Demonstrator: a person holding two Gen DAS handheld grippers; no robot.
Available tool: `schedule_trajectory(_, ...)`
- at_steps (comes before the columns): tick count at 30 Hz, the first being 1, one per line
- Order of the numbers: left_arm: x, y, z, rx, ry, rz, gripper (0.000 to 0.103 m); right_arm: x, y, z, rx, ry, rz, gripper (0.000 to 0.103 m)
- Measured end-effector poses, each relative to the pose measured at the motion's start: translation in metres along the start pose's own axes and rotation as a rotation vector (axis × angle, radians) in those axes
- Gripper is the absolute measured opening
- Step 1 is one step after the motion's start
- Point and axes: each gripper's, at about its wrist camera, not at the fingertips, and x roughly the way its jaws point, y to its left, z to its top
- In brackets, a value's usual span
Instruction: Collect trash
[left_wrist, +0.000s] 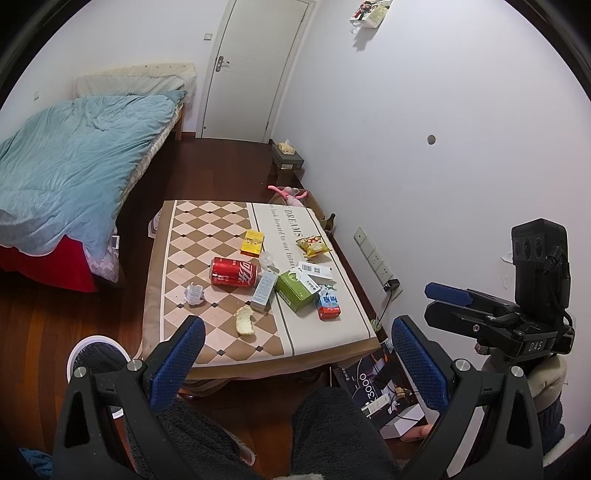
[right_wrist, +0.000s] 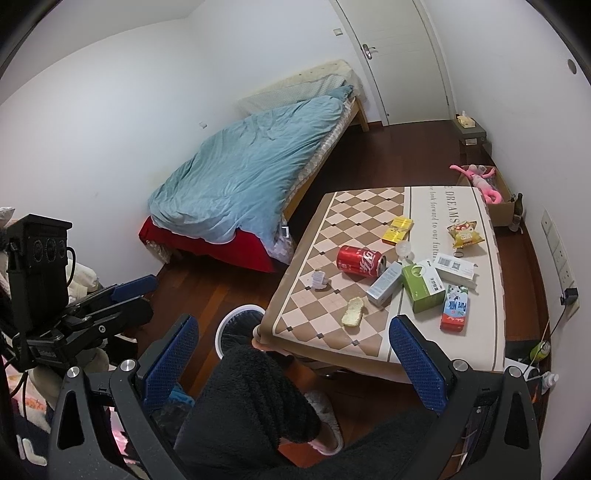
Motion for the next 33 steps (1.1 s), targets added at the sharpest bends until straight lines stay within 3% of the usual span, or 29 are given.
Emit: schedule_trajectory(33, 0.0036, 0.0048, -0.0014, 0.005, 0.009, -0.010, 0.103, 0.0011, 0.0033, -0.0024, 0.003, -0.001, -0.007, 0.103)
